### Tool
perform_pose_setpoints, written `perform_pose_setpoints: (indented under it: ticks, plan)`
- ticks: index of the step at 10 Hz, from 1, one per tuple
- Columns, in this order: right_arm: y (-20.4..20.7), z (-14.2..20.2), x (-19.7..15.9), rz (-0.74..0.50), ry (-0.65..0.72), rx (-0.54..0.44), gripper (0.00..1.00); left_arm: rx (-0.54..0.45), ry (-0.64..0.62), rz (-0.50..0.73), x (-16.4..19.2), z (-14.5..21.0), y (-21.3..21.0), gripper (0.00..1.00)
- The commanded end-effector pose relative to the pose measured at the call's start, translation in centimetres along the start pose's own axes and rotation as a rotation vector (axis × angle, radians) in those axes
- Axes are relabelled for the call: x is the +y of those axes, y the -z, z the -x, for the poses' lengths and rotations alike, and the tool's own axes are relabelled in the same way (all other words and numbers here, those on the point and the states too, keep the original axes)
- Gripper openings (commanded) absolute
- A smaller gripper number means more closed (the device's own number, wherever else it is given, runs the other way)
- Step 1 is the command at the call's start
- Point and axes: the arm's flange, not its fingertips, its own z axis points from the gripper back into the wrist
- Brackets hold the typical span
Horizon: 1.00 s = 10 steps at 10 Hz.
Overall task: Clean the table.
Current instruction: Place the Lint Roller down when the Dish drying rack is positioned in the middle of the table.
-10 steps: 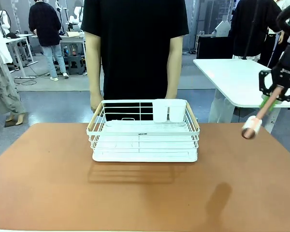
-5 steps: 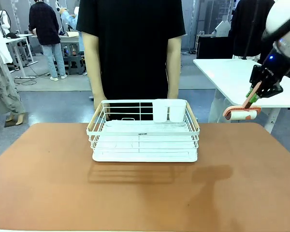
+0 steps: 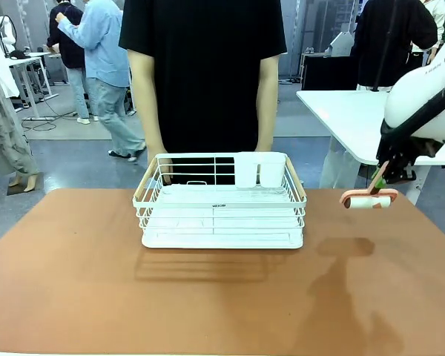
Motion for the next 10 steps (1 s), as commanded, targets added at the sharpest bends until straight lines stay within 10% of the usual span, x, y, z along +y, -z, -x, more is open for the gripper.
perform_pose_setpoints:
  ticks: [1, 10]
  plan:
    - [1.8, 0.1, 0.2, -0.052, 0.007, 0.026, 0.21, -0.005, 0.011, 0.006, -0.1, 0.3, -0.1, 1.0]
    - [6.4, -0.4, -0.2, 0.037, -0.034, 0.065, 0.21, -0.005, 0.011, 0.006, -0.1, 0.3, -0.1, 1.0]
